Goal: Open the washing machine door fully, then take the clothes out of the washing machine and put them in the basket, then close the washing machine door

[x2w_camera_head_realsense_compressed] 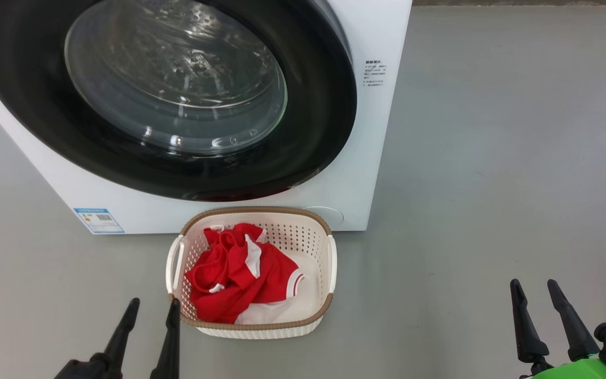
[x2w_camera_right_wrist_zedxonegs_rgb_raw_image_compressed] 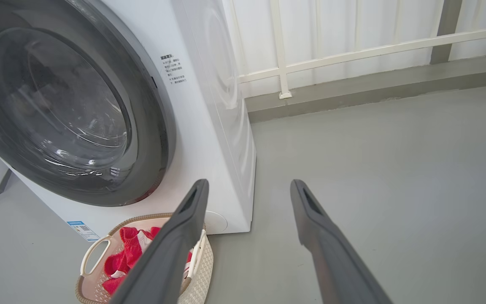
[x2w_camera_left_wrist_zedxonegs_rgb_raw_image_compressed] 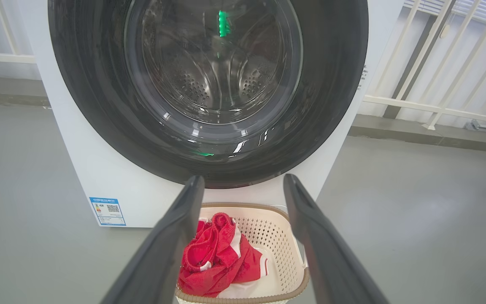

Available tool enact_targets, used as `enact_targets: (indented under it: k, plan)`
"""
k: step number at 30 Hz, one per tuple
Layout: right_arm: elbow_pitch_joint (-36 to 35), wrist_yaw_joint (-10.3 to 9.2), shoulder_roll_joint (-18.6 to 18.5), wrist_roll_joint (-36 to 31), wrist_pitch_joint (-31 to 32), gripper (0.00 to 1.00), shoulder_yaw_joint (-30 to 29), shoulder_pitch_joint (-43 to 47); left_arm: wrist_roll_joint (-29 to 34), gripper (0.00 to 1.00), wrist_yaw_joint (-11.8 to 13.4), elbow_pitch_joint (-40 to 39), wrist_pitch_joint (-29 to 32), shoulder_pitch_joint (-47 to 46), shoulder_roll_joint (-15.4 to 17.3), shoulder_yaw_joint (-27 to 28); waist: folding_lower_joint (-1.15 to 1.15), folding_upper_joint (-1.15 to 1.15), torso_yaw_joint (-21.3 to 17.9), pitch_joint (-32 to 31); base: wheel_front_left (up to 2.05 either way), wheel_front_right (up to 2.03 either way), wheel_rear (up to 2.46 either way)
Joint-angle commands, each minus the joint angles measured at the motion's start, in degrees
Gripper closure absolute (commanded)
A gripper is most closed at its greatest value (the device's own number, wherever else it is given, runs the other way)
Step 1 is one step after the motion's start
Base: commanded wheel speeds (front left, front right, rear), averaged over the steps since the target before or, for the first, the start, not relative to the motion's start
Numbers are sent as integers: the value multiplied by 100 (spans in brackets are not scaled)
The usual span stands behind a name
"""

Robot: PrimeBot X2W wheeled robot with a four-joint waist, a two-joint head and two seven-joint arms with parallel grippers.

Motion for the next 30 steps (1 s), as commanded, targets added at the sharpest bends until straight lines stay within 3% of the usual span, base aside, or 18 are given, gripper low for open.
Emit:
enact_targets:
  k: [1,12,13,18,25,30]
  plan:
    - [-157,-5,-60,-88,-36,0,80,-41,-6,0,-31,-165,-28,-67,81,169,0,0,3,5,0,0,0]
    - [-168,-5,-43,-92,-36,0,74,-21,23,0,-31,-174,-28,-54,100,182,0,0,13,-26,0,0,0]
    - [-14,0,19,-14,0,100,-42,0,9,100,0,-11,1,4,3,-1,0,0,13,-26,0,0,0]
    - [348,0,118,-5,3,100,0,0,3,100,8,343,9,22,-94,-59,0,0,13,-28,0,0,0]
    - [327,0,107,393,113,100,5,-52,-453,100,6,323,108,-2,-75,-38,13,0,11,-64,0,0,0]
    - [333,-1,98,675,192,100,8,-106,-777,100,5,335,180,-38,-61,-22,1,0,9,-68,0,0,0]
